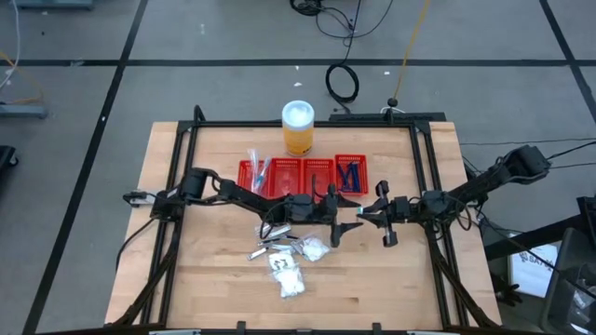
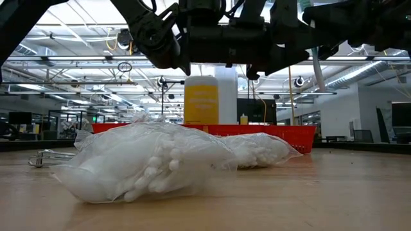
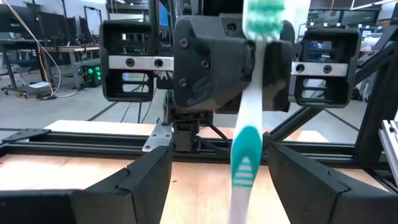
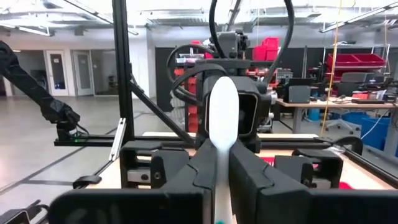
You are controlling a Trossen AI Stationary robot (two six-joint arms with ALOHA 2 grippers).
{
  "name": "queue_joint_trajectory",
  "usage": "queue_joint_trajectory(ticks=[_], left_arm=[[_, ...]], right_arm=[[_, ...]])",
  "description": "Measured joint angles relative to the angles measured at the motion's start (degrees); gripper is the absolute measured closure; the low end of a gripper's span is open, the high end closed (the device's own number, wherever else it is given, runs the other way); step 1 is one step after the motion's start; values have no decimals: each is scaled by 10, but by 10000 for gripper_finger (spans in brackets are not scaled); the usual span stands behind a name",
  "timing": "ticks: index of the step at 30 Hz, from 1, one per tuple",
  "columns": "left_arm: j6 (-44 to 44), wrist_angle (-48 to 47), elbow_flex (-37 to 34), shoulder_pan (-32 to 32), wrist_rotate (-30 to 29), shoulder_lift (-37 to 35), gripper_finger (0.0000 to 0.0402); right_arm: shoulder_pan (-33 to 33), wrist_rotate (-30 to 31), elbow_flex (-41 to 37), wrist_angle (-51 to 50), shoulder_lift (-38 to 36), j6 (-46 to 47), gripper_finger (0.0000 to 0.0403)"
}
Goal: Pick & Place Travel size toiletries
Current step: Put the green toothbrush in the left red basket
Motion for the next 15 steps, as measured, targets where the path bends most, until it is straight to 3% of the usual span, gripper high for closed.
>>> queue_joint_trajectory(ticks=[7,15], left_arm=[[2,-3,0,0,9,0,163],[2,-3,0,0,25,0,304]], right_arm=[[0,0,0,3,5,0,390],[0,0,0,3,5,0,390]])
